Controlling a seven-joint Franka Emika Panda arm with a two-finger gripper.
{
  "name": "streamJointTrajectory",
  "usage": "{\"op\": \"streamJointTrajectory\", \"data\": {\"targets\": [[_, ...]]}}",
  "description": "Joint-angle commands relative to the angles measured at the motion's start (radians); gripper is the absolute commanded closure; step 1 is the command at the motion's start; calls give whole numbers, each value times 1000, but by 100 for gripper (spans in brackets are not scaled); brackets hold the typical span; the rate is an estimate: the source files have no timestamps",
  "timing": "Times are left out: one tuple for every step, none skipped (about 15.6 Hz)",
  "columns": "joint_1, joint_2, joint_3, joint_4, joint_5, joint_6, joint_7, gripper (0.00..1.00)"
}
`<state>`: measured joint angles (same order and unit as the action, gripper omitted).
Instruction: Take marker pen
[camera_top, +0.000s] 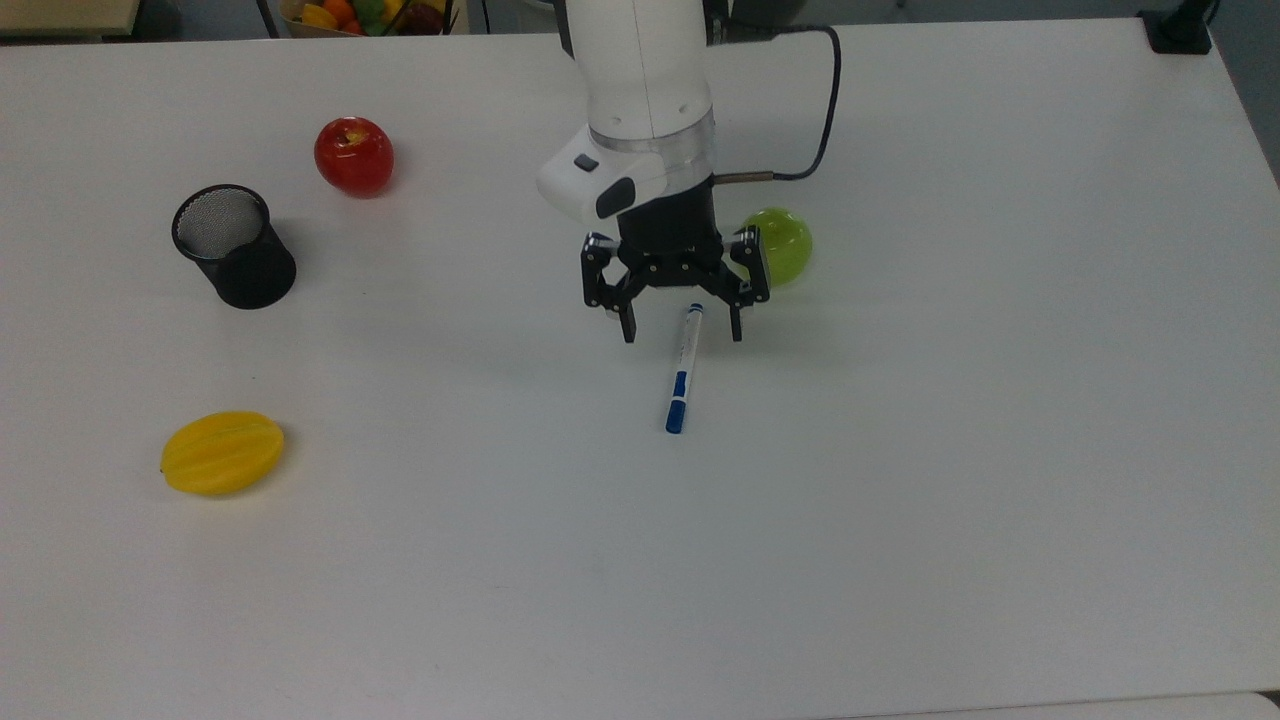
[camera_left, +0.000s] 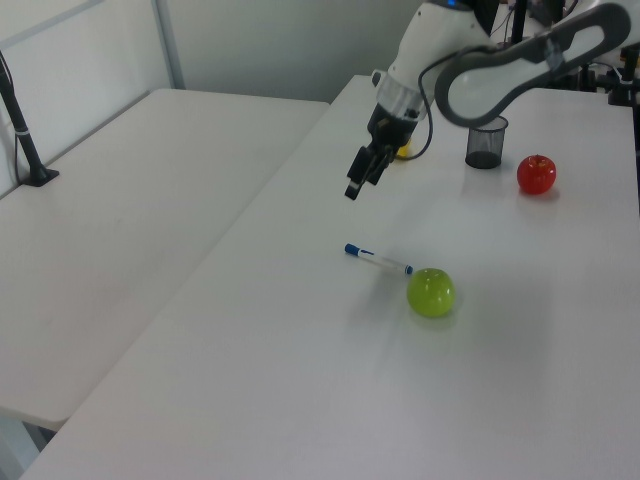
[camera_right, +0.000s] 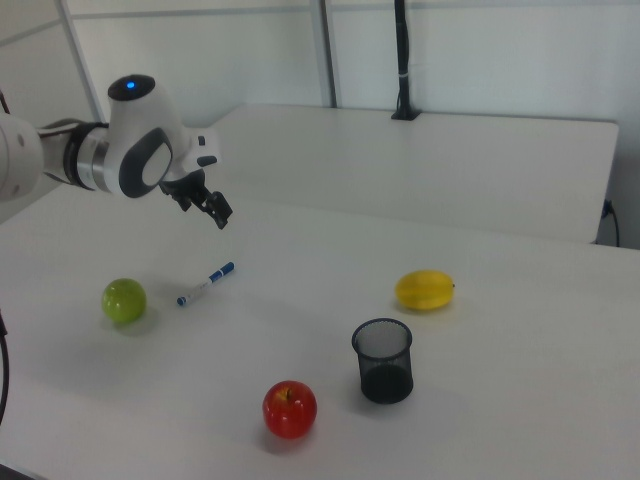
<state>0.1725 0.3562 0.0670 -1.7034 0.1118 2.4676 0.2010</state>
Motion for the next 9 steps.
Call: {"op": "streamJointTrajectory", "data": {"targets": [[-18,-129,-1,-19,8,-197,5,0],[-21,-153,-1,-19,11,-244,6,0],[-21,-173,-3,-19,11,-296,12,0],[-21,-198,-3,-19,6,-349,23,0],[-22,-223,-3,-19,3,-393,29,0],[-25,-250,-3,-19,3,-435,29,0],[-33,-273,-3,-19,3,-476,29,0],[-39,-301,-3,-19,3,-514,29,0],[-50,-327,-3,-19,3,-557,28,0]]}}
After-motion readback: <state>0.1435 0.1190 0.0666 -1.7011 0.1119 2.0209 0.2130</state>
